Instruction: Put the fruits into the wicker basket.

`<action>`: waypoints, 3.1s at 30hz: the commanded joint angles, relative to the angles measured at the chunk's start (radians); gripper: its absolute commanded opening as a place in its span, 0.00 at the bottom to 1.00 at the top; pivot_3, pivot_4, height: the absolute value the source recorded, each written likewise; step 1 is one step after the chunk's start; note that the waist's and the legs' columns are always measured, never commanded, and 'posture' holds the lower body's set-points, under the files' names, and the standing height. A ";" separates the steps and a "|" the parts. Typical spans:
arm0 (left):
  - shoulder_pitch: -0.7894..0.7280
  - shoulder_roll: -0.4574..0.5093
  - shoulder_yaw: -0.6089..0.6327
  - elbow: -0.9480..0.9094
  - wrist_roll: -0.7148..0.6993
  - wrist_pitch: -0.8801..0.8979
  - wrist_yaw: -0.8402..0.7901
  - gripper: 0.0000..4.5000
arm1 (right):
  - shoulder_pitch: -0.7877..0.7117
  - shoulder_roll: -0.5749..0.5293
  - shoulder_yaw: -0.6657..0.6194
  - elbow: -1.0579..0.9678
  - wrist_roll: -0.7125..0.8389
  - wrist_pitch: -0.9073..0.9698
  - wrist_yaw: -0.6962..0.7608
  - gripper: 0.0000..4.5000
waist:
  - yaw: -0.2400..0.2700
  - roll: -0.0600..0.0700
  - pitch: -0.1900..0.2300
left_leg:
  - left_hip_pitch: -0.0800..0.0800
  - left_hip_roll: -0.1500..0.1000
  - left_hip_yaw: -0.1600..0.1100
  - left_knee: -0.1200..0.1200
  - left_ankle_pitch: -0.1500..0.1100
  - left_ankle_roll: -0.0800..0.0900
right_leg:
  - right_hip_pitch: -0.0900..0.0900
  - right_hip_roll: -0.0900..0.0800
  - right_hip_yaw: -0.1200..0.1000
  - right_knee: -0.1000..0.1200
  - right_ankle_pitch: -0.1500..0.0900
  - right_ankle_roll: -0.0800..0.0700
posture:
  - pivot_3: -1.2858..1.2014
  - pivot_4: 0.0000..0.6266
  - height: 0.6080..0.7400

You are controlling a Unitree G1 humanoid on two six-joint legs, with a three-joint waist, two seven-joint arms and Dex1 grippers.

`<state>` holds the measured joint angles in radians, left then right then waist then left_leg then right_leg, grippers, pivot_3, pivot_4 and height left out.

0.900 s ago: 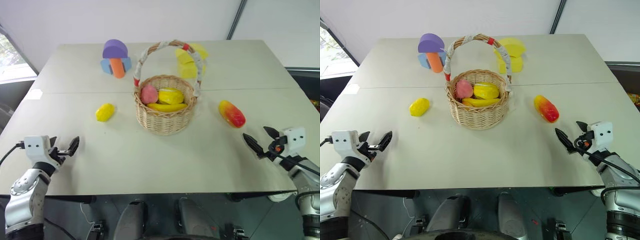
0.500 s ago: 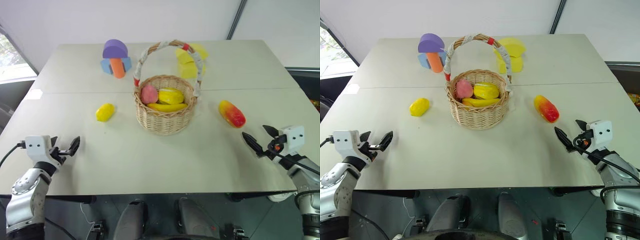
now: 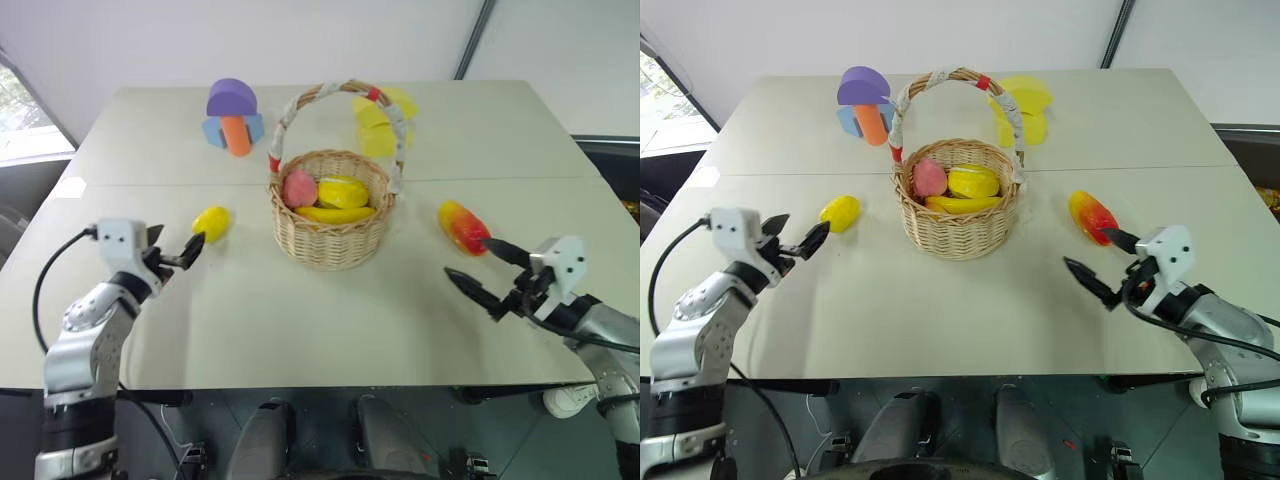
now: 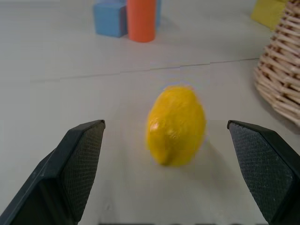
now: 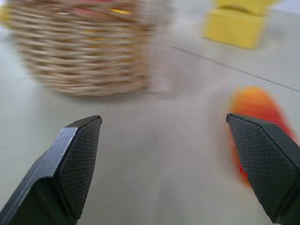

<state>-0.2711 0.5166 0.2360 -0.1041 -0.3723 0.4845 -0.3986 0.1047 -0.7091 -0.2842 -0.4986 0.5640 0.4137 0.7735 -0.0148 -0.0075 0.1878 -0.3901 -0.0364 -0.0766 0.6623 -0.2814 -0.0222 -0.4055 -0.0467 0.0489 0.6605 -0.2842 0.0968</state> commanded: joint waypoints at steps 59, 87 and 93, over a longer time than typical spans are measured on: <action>-0.350 -0.206 -0.282 -0.183 -0.215 0.101 -0.345 0.98 | -0.266 0.022 0.017 0.200 -0.193 0.122 -0.296 1.00 | 0.017 -0.002 0.001 | -0.002 -0.001 -0.001 0.001 0.001 -0.001 | -0.001 0.000 0.000 -0.001 0.000 0.000 | 0.52 0.24 1.00; -0.150 -0.043 -0.314 -0.293 -0.141 0.065 -0.386 1.00 | -0.438 -0.010 0.093 0.383 -0.322 0.138 -0.258 0.43 | -0.001 -0.001 0.000 | -0.001 -0.001 0.000 0.001 0.001 -0.001 | -0.001 0.001 0.000 0.000 0.000 0.001 | 0.52 0.24 1.00; -0.056 -0.002 -0.158 -0.222 -0.163 -0.039 -0.412 1.00 | -0.305 -0.103 0.000 0.011 -0.069 0.127 0.000 0.43 | 0.001 -0.001 0.000 | -0.001 0.000 0.000 0.001 0.001 0.000 | -0.001 0.001 0.000 0.000 0.000 0.001 | 0.52 0.24 1.00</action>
<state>-0.3387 0.5033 0.0286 -0.3233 -0.5141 0.4918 -0.7940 -0.2090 -0.7980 -0.2415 -0.3629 0.3821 0.5231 0.7052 -0.0133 -0.0083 0.1881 -0.3913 -0.0367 -0.0770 0.6632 -0.2809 -0.0224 -0.4058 -0.0462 0.0487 0.6601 -0.2840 0.0974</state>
